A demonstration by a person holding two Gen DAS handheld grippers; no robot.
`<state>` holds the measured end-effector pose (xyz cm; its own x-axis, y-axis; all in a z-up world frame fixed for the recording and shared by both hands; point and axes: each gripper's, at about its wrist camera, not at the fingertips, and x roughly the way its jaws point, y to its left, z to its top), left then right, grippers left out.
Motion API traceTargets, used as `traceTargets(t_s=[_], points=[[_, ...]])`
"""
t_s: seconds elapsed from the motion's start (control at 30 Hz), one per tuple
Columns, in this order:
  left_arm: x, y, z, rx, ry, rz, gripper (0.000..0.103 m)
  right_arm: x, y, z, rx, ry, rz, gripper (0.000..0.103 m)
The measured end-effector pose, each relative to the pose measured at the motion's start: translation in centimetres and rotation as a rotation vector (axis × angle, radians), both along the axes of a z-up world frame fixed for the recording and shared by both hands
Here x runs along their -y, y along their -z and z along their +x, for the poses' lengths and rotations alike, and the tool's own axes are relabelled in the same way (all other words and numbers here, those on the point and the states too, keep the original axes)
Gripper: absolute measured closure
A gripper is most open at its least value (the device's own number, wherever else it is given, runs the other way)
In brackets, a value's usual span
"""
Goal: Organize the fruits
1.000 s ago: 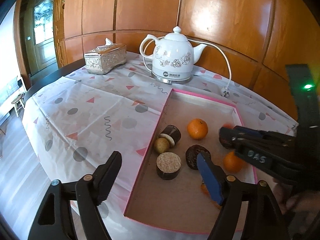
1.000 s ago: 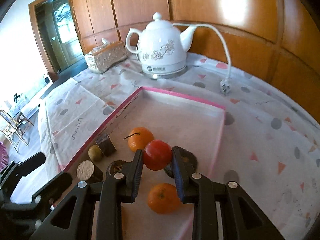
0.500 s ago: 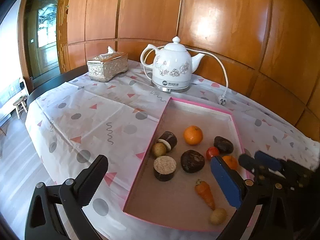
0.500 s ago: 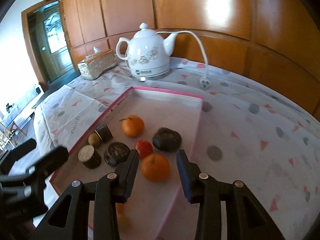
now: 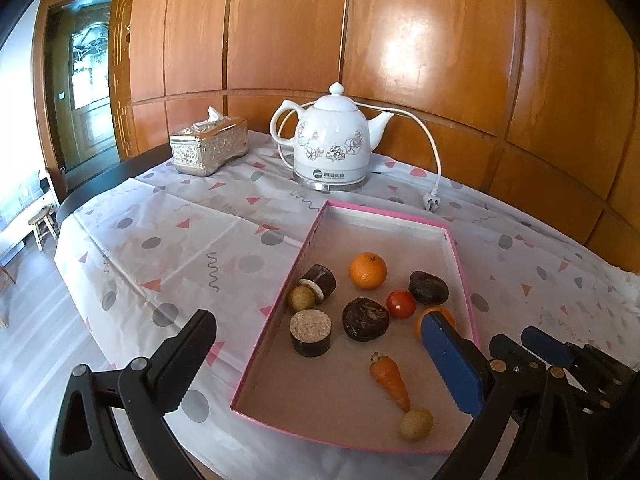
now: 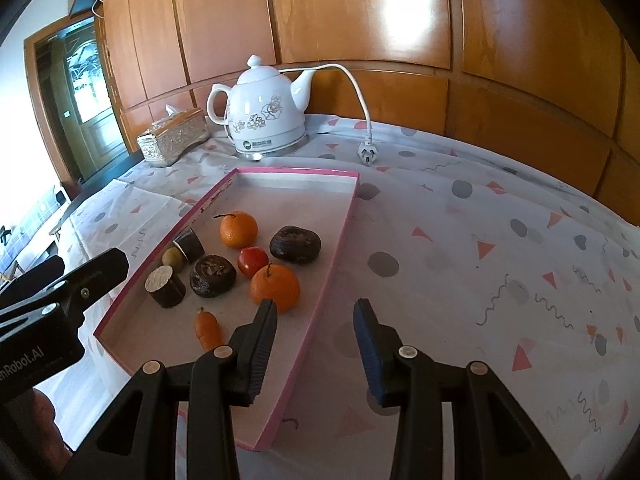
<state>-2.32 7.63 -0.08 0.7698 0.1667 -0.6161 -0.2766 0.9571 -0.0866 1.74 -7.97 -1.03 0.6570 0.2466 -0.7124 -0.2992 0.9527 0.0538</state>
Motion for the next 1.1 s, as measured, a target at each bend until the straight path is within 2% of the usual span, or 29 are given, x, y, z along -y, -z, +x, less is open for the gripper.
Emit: traceTargets(t_s=[0.8,1.1], points=[[-0.06,-0.46,-0.47,0.009,-0.006,-0.008,0.0,-0.59,-0.09,-0.69,0.006,-0.016,-0.018,0.063],[0.03,-0.49,-0.47,0.017,0.014,-0.035,0.0,0.25,-0.15,-0.8,0.015,-0.001,-0.003,0.063]])
